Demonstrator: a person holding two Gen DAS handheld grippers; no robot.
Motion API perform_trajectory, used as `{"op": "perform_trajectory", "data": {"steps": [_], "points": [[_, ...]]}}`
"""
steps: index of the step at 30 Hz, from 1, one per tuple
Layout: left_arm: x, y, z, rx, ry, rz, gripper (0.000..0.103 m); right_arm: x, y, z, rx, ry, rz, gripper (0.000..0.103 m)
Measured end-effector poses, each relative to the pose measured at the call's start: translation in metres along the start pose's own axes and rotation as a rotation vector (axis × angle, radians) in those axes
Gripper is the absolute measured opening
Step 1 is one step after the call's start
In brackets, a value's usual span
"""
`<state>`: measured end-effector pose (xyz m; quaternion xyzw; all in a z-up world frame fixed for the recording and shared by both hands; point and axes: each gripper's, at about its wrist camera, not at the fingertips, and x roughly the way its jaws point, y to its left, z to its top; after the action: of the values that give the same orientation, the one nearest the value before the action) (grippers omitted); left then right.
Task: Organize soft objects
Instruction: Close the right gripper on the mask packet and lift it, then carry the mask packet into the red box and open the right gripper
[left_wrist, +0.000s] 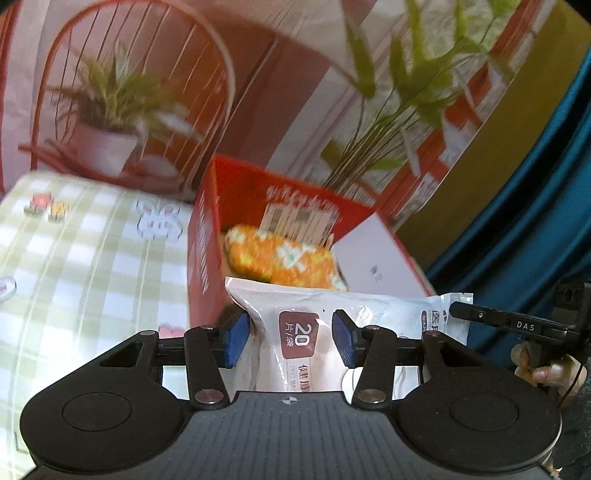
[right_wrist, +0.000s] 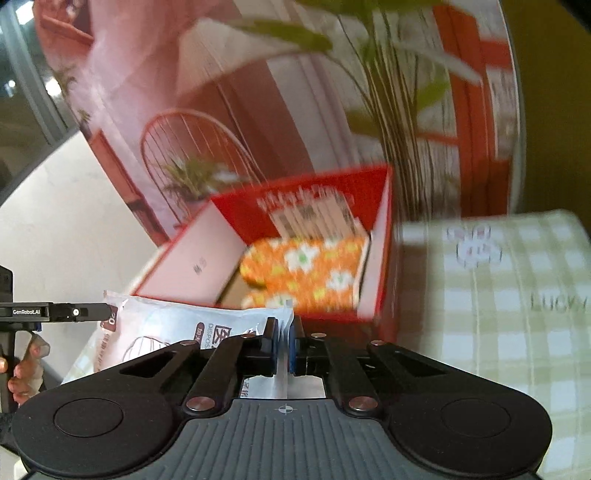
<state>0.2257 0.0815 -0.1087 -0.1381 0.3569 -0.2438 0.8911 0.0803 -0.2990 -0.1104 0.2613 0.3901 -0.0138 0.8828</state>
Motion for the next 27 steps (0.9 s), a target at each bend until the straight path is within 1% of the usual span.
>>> {"op": "perform_trajectory", "data": {"steps": [5,8,13,16,18,20,23,27], "points": [[-0.016,-0.021,0.025,0.046,-0.092,-0.018,0.051,-0.026,0.011,0.024,-0.078,-0.129,0.002,0.003],[-0.019,-0.035,0.043,0.083,-0.145,-0.001,0.051,-0.035,0.019,0.043,-0.140,-0.207,-0.023,0.003],[-0.013,-0.047,0.065,0.087,-0.202,0.017,0.051,-0.040,0.027,0.073,-0.182,-0.322,-0.052,0.003],[-0.004,-0.051,0.074,0.092,-0.218,0.029,0.051,-0.035,0.023,0.086,-0.186,-0.369,-0.062,0.003],[0.004,-0.051,0.078,0.094,-0.212,0.045,0.051,-0.028,0.019,0.091,-0.175,-0.381,-0.070,0.003],[0.016,-0.050,0.079,0.103,-0.186,0.067,0.051,-0.018,0.013,0.096,-0.159,-0.372,-0.077,0.003],[0.036,-0.044,0.077,0.112,-0.134,0.082,0.051,-0.001,0.006,0.094,-0.156,-0.325,-0.100,0.003],[0.059,-0.038,0.069,0.118,-0.049,0.099,0.051,0.021,-0.006,0.082,-0.143,-0.256,-0.129,0.003]]}}
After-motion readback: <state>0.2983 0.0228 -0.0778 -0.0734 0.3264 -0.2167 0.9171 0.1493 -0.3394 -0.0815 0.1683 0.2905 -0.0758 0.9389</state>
